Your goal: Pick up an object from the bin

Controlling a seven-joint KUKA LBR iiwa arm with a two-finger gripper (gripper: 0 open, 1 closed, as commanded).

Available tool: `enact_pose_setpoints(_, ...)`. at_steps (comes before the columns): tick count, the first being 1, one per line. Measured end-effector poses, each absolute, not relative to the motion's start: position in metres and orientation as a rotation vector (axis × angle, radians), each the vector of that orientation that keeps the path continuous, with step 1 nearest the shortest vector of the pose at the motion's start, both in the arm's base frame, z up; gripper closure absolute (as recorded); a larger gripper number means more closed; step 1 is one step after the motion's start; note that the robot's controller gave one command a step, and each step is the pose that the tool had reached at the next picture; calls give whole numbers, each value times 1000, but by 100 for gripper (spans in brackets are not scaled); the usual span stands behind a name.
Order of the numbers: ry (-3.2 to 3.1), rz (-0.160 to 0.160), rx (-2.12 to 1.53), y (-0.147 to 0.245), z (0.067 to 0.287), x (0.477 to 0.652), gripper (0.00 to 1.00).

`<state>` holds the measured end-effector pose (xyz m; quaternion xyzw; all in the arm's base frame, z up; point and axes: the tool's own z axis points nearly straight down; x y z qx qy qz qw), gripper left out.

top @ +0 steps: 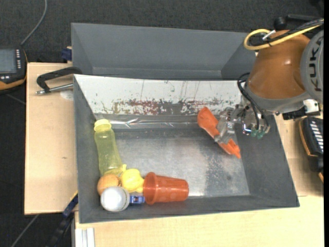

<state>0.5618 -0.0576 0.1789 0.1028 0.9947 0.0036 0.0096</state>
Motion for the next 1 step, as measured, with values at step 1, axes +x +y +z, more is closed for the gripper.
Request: enact_pose_setpoints(1, 3102, 12, 322, -62, 201, 561, 100)
